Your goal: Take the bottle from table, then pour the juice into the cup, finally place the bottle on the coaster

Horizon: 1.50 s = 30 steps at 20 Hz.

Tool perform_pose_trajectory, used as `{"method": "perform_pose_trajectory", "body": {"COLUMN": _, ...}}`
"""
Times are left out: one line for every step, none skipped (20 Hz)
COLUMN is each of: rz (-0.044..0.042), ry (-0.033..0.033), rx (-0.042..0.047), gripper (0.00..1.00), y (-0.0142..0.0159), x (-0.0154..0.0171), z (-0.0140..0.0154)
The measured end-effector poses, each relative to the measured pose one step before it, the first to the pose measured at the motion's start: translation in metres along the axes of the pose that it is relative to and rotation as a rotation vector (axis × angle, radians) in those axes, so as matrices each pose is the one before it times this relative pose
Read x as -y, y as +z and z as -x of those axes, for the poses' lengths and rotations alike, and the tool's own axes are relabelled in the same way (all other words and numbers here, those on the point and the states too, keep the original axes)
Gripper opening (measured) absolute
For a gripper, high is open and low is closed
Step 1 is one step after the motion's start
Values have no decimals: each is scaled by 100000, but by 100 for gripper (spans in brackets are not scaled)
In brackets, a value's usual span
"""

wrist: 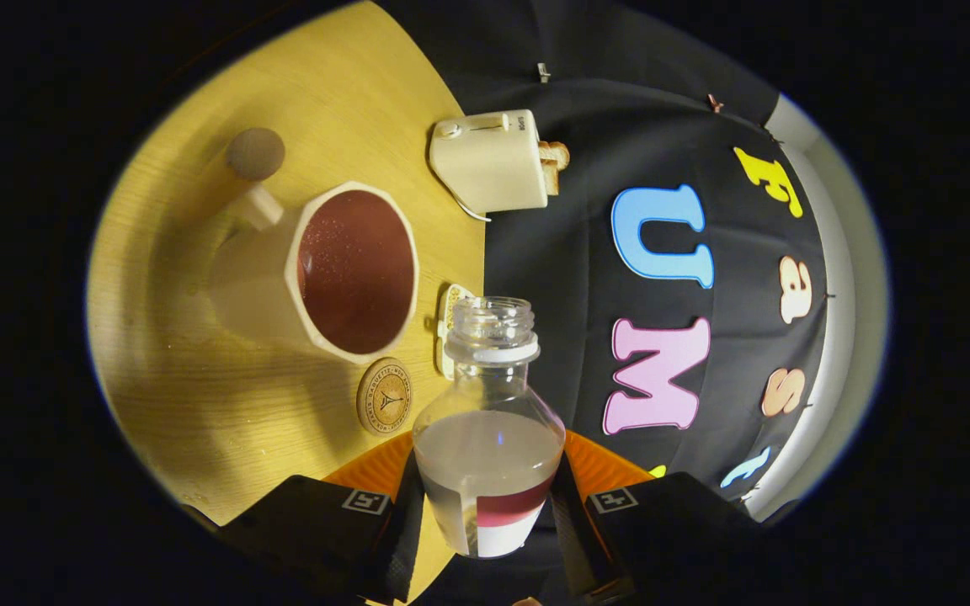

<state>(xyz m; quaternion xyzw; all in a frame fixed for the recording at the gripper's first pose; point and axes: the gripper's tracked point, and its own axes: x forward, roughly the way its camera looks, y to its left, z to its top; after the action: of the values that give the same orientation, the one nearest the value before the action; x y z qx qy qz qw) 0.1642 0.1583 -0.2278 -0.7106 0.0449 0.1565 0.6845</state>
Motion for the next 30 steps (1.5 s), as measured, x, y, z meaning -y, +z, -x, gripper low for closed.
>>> {"method": "perform_pose_trajectory", "body": {"rz": 2143, "ry": -7, "rx": 583, "gripper": 70, "y": 131, "x": -60, "z": -119}}
{"method": "perform_pose_trajectory", "body": {"rz": 2456, "ry": -279, "rx": 439, "gripper": 71, "y": 12, "x": 4, "z": -192}}
{"method": "perform_pose_trajectory", "body": {"rz": 2746, "ry": 58, "rx": 344, "gripper": 71, "y": 120, "x": -95, "z": -138}}
{"method": "perform_pose_trajectory", "body": {"rz": 2541, "ry": 87, "rx": 530, "gripper": 71, "y": 80, "x": -80, "z": -126}}
{"method": "perform_pose_trajectory", "body": {"rz": 2198, "ry": 201, "rx": 584, "gripper": 70, "y": 40, "x": 33, "z": -269}}
{"method": "perform_pose_trajectory", "body": {"rz": 1847, "ry": 705, "rx": 810, "gripper": 70, "y": 26, "x": -170, "z": -139}}
{"method": "perform_pose_trajectory", "body": {"rz": 2148, "ry": 1109, "rx": 733, "gripper": 70, "y": 94, "x": -341, "z": -216}}
{"method": "perform_pose_trajectory", "body": {"rz": 3043, "ry": 56, "rx": 1039, "gripper": 70, "y": 139, "x": 62, "z": -81}}
{"method": "perform_pose_trajectory", "body": {"rz": 3269, "ry": -561, "rx": 1314, "gripper": 70, "y": 183, "x": 350, "z": -156}}
{"method": "perform_pose_trajectory", "body": {"rz": 2737, "ry": -247, "rx": 1035, "gripper": 70, "y": -19, "x": 193, "z": -104}}
{"method": "perform_pose_trajectory", "body": {"rz": 2048, "ry": 200, "rx": 721, "gripper": 70, "y": -117, "x": -61, "z": -59}}
{"method": "perform_pose_trajectory", "body": {"rz": 1586, "ry": 55, "rx": 559, "gripper": 70, "y": -127, "x": 82, "z": -36}}
{"method": "perform_pose_trajectory", "body": {"rz": 1291, "ry": 81, "rx": 360, "gripper": 70, "y": -200, "x": 60, "z": -99}}
{"method": "perform_pose_trajectory", "body": {"rz": 589, "ry": 296, "rx": 326, "gripper": 70, "y": -111, "x": 50, "z": -142}}
{"method": "perform_pose_trajectory", "body": {"rz": 377, "ry": 378, "rx": 77, "gripper": 70, "y": 21, "x": 43, "z": 17}}
{"method": "perform_pose_trajectory", "body": {"rz": 615, "ry": 148, "rx": 275, "gripper": 70, "y": 34, "x": 110, "z": -35}}
{"method": "perform_pose_trajectory", "body": {"rz": 1292, "ry": -374, "rx": 631, "gripper": 70, "y": 72, "x": 204, "z": 31}}
{"method": "perform_pose_trajectory", "body": {"rz": 1318, "ry": -388, "rx": 498, "gripper": 70, "y": 179, "x": 311, "z": -14}}
{"method": "perform_pose_trajectory", "body": {"rz": 949, "ry": -165, "rx": 589, "gripper": 70, "y": -35, "x": 285, "z": -87}}
{"method": "perform_pose_trajectory", "body": {"rz": 754, "ry": -257, "rx": 385, "gripper": 70, "y": -49, "x": 174, "z": -97}}
{"method": "perform_pose_trajectory", "body": {"rz": 985, "ry": -312, "rx": 506, "gripper": 70, "y": 136, "x": 323, "z": -81}}
{"method": "perform_pose_trajectory", "body": {"rz": 1629, "ry": -584, "rx": 523, "gripper": 70, "y": 17, "x": 316, "z": -8}}
{"method": "perform_pose_trajectory", "body": {"rz": 1421, "ry": -421, "rx": 723, "gripper": 70, "y": 59, "x": 279, "z": 38}}
{"method": "perform_pose_trajectory", "body": {"rz": 1141, "ry": -143, "rx": 771, "gripper": 70, "y": 101, "x": 93, "z": -42}}
{"method": "perform_pose_trajectory", "body": {"rz": 1311, "ry": -274, "rx": 530, "gripper": 70, "y": 37, "x": 60, "z": 96}}
{"method": "perform_pose_trajectory", "body": {"rz": 1340, "ry": -384, "rx": 450, "gripper": 70, "y": -25, "x": 76, "z": 145}}
{"method": "perform_pose_trajectory", "body": {"rz": 1041, "ry": -144, "rx": 285, "gripper": 70, "y": -24, "x": 59, "z": 123}}
{"method": "perform_pose_trajectory", "body": {"rz": 693, "ry": 244, "rx": 241, "gripper": 70, "y": -90, "x": 1, "z": -43}}
{"method": "perform_pose_trajectory", "body": {"rz": 850, "ry": 17, "rx": -30, "gripper": 70, "y": -117, "x": -63, "z": 61}}
{"method": "perform_pose_trajectory", "body": {"rz": 1062, "ry": -4, "rx": -31, "gripper": 70, "y": -35, "x": 51, "z": 102}}
